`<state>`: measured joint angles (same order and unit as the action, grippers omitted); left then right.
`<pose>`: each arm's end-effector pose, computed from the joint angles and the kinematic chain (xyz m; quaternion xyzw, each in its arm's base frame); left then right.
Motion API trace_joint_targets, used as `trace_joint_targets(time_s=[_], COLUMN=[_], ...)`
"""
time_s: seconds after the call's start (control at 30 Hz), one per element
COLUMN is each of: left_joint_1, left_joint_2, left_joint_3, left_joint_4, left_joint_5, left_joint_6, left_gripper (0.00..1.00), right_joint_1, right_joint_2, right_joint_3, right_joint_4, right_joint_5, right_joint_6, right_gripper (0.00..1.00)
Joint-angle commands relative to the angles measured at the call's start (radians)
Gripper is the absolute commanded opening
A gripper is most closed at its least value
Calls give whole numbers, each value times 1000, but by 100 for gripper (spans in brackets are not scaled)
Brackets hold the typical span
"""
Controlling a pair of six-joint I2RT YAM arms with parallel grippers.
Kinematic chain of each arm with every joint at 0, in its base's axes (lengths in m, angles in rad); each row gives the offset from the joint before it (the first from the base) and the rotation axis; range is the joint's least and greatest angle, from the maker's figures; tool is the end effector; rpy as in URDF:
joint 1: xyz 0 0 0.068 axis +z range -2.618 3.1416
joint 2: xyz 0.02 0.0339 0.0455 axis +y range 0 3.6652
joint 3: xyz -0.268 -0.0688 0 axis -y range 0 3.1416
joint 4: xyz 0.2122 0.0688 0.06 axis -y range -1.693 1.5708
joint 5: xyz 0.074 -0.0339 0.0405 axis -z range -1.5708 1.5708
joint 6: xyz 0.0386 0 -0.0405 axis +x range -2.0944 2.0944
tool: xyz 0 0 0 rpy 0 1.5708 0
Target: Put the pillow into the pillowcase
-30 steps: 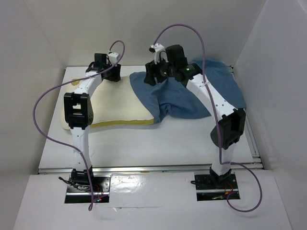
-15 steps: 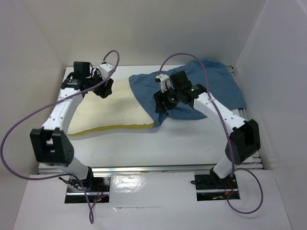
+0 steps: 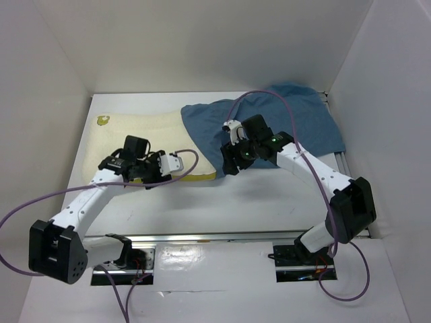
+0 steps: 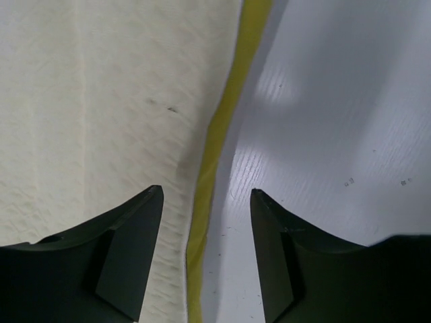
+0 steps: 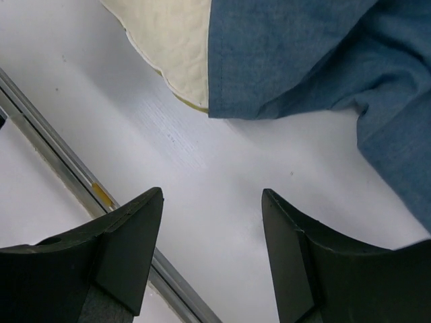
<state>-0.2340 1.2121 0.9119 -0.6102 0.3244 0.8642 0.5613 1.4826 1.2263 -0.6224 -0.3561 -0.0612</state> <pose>0.2055 -0.0616 0.2717 0.5319 0.7690 -0.0461 0.3516 0.2360 0.1643 0.2999 -0.3407 0.8630 0.2440 0.2822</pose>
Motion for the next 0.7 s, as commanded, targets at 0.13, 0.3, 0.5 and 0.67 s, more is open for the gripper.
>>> trace_joint_targets(time_s=[0.13,0.3,0.5,0.67], left_joint_1=[-56,-65,-74,-74], left_joint_2=[-45,-3,78,138], left_joint_3=[-70,-94,-73,-61], left_joint_4=[173,311,288,271], left_joint_5=[-36,-87,-53,-16], left_joint_6=[95,50,50,50], left_gripper=[71,74,91,92], right_joint_1=[-8,-8,-8,-8], right_joint_2=[-21,25,76,94], right_joint_3=[-25,-11,19,39], right_joint_4=[39,62,62,62], right_joint_5=[-15,-43,-81,-92], right_joint_6=[79,130,139,159], right_gripper=[68,68,68,68])
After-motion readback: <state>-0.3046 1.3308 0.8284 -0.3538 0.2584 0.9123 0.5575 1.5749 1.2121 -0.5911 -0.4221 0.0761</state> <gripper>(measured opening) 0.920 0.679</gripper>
